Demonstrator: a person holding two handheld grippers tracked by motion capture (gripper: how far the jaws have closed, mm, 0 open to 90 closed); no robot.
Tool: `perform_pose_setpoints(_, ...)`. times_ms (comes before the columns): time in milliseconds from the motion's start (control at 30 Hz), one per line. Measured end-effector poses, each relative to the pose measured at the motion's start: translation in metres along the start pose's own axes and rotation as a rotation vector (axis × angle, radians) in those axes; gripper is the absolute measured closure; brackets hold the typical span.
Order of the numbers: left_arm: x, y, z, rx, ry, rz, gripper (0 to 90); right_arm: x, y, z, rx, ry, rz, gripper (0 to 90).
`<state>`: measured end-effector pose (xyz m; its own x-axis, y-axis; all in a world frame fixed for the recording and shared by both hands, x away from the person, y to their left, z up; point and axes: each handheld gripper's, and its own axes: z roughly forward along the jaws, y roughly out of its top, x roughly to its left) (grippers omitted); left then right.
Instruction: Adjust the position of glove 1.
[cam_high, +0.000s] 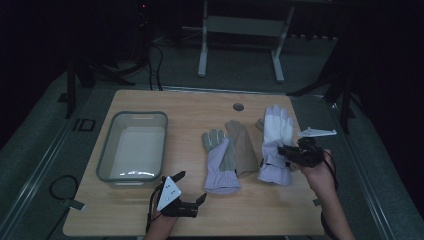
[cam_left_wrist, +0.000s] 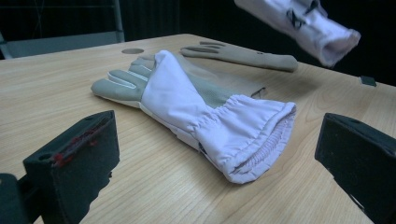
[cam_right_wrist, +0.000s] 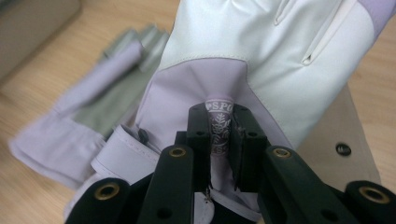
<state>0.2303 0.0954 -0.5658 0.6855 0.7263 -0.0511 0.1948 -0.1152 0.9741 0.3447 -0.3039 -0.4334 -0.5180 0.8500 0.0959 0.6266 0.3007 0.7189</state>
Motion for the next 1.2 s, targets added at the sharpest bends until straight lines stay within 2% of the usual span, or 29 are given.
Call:
perform_pose_setpoints(133,0.0,0.0,-0.001,-0.005,0.012,-0.004,0.0,0.017,0.016,-0.006,-0.018,-0.005,-0.01,79.4)
perform_pose_setpoints(300,0.0,0.0,-0.001,-0.005,0.03,-0.001,0.0,0.044,0.033,-0.003,-0.041,0.023,-0.004,79.3)
perform_pose_setpoints(433,0.0,0.0,-0.002,-0.005,0.038,0.005,0.0,0.071,0.042,0.009,-0.041,0.039,-0.022,79.1)
perform_pose_setpoints(467,0.0,0.0,-0.002,-0.005,0.038,0.005,0.0,0.071,0.042,0.009,-0.041,0.039,-0.022,79.1)
perform_pose_setpoints(500,0.0,0.0,-0.002,-0.005,0.04,0.004,0.0,0.078,0.044,0.013,-0.037,0.051,-0.03,79.2)
perform_pose_setpoints(533,0.0,0.0,-0.002,-0.004,0.047,0.003,0.0,0.092,0.047,0.022,-0.03,0.071,-0.026,79.3)
perform_pose_setpoints(600,0.0,0.0,-0.002,-0.004,0.056,0.004,0.0,0.102,0.048,0.03,-0.021,0.086,-0.016,79.4)
perform_pose_setpoints(667,0.0,-0.001,-0.002,-0.004,0.056,-0.001,0.0,0.106,0.047,0.033,-0.017,0.078,-0.022,79.4)
perform_pose_setpoints(733,0.001,-0.001,-0.003,-0.004,0.062,-0.003,0.0,0.117,0.044,0.045,0.009,0.098,0.002,79.4)
perform_pose_setpoints(800,0.001,-0.001,-0.003,-0.003,0.068,-0.001,0.0,0.123,0.041,0.052,0.021,0.101,0.017,79.5)
perform_pose_setpoints(933,0.001,-0.001,-0.003,-0.003,0.064,-0.003,0.0,0.132,0.033,0.067,0.043,0.076,0.011,79.4)
perform_pose_setpoints(1000,0.001,-0.001,-0.003,-0.002,0.062,-0.003,0.0,0.134,0.032,0.075,0.063,0.051,0.0,79.4)
perform_pose_setpoints(1100,0.001,-0.001,-0.003,-0.002,0.058,-0.004,0.0,0.133,0.03,0.083,0.08,0.06,0.014,79.4)
perform_pose_setpoints(1133,0.001,-0.001,-0.003,-0.002,0.058,-0.005,0.0,0.133,0.029,0.091,0.105,0.041,-0.006,79.3)
perform_pose_setpoints(1200,0.001,-0.001,-0.003,-0.003,0.056,-0.006,0.0,0.132,0.027,0.098,0.122,0.045,-0.003,79.2)
